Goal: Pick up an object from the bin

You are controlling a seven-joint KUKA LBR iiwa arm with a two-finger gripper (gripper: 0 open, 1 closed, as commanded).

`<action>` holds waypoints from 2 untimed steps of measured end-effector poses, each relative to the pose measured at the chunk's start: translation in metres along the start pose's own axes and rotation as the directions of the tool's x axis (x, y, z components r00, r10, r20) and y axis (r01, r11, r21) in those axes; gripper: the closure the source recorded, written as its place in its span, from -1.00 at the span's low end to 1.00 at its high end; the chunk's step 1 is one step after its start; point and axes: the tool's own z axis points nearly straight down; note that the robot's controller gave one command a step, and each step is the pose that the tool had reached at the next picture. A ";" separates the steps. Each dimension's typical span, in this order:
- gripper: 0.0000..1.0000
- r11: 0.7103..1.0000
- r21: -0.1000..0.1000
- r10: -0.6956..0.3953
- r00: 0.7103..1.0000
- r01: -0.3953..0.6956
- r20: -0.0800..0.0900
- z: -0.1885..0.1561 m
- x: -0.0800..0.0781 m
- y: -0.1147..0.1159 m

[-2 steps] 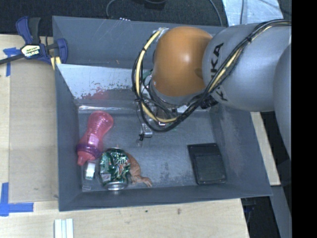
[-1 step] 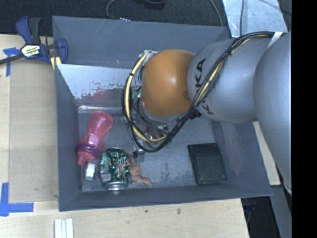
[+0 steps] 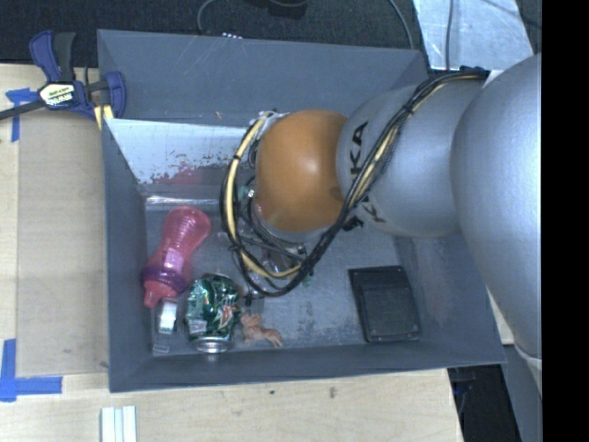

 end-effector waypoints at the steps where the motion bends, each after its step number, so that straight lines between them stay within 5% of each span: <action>1: -1.00 0.976 0.002 -0.218 0.976 0.218 0.005 -0.001 0.015 0.012; 2: -1.00 0.942 0.006 -0.335 0.942 0.335 0.003 0.035 0.021 0.031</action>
Offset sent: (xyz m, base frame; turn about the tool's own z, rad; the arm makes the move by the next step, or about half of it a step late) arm -0.0335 0.0348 -0.0449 -0.3354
